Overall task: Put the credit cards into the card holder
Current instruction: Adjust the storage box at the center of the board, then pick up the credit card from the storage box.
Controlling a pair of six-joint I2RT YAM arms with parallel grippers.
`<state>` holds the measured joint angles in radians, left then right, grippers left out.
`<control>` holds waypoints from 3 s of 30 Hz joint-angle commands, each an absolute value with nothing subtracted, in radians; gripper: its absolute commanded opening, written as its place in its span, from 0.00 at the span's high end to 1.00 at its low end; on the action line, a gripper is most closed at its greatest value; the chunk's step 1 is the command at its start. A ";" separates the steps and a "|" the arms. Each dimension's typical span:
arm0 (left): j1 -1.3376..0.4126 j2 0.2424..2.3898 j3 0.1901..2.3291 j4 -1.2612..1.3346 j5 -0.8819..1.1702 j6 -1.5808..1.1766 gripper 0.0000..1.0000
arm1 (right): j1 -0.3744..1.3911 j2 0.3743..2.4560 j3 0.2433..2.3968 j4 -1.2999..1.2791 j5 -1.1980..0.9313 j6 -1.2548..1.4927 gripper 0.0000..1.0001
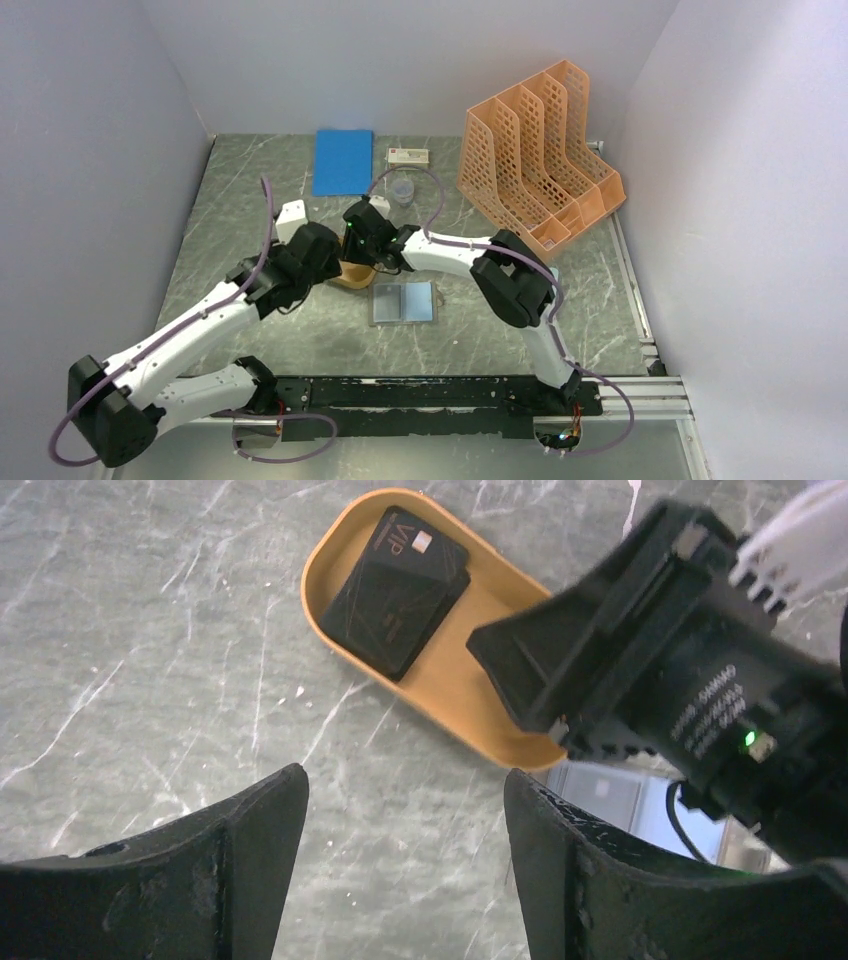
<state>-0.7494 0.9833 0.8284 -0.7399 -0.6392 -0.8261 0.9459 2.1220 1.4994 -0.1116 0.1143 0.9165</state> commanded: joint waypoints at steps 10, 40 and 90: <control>-0.439 1.128 0.835 -0.484 -0.265 -0.685 0.26 | 0.787 2.146 1.516 -0.235 0.092 0.754 0.63; -0.327 1.485 0.942 -0.264 -0.126 -0.628 0.48 | 0.799 2.169 1.537 -0.076 -0.112 0.768 0.31; -0.328 1.726 1.058 -0.439 -0.305 -0.520 0.55 | 0.785 2.123 1.471 -0.079 -0.083 0.759 0.35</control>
<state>-0.3317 1.7176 1.0328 -0.4358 -0.3225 -0.5407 0.7849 2.1098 1.4418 -0.0734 -0.0692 0.7658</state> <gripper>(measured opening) 0.454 0.644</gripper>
